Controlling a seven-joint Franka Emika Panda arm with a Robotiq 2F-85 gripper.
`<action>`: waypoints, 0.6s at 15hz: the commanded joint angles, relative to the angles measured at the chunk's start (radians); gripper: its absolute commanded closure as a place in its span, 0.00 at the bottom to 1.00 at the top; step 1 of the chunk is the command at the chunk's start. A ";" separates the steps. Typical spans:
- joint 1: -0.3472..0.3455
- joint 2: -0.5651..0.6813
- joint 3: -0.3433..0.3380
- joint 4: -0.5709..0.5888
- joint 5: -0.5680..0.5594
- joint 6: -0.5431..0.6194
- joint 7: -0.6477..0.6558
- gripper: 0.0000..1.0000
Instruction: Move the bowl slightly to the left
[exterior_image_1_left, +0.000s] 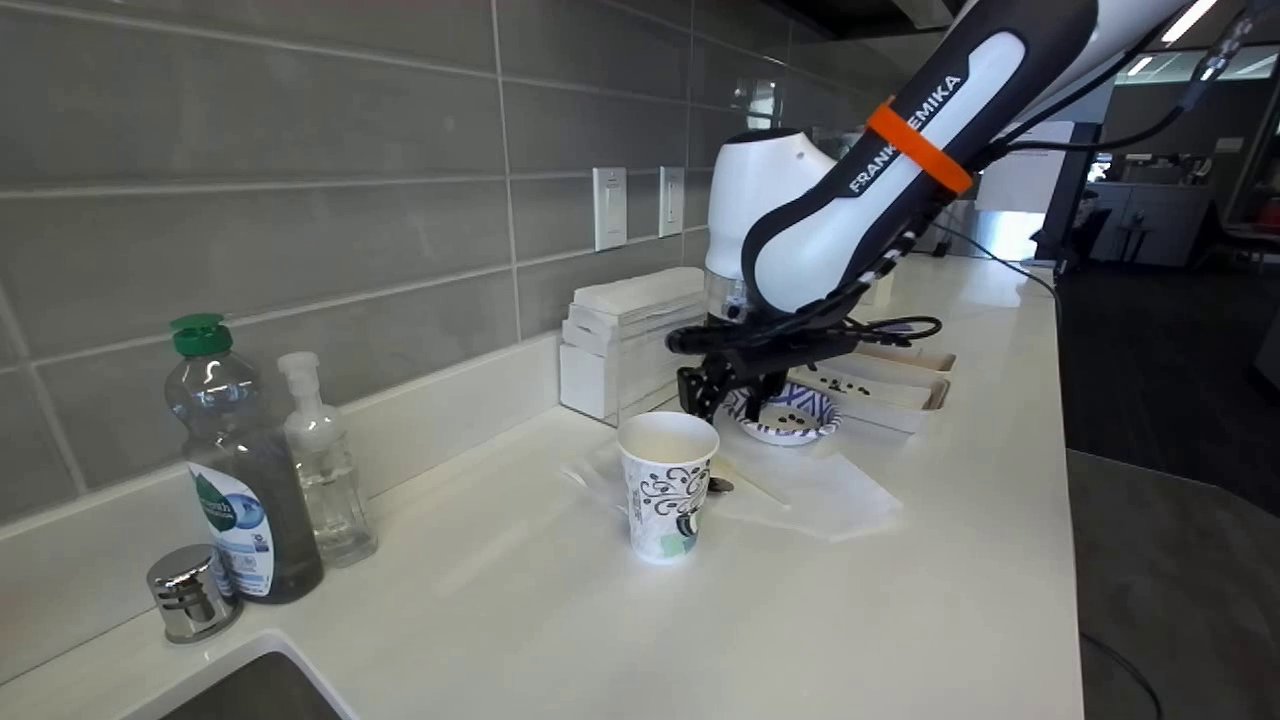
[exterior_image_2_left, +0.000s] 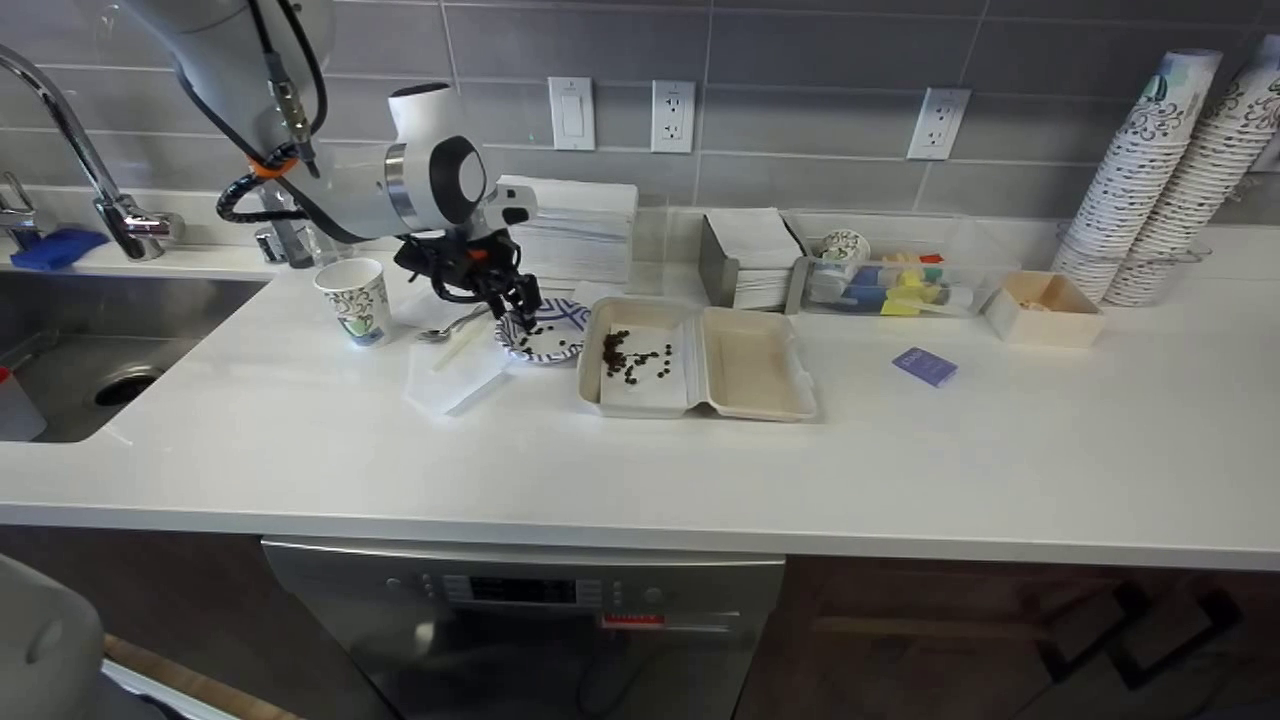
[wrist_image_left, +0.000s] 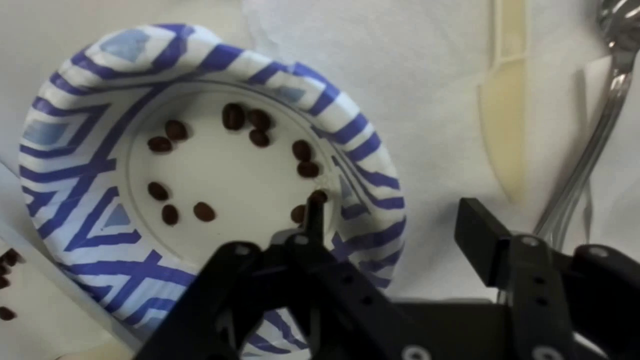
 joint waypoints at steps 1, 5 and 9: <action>0.043 0.031 -0.039 0.032 -0.003 0.005 0.017 0.61; 0.059 0.009 -0.049 0.024 0.000 -0.013 0.009 0.83; 0.073 -0.037 -0.058 0.008 -0.009 -0.045 0.022 0.87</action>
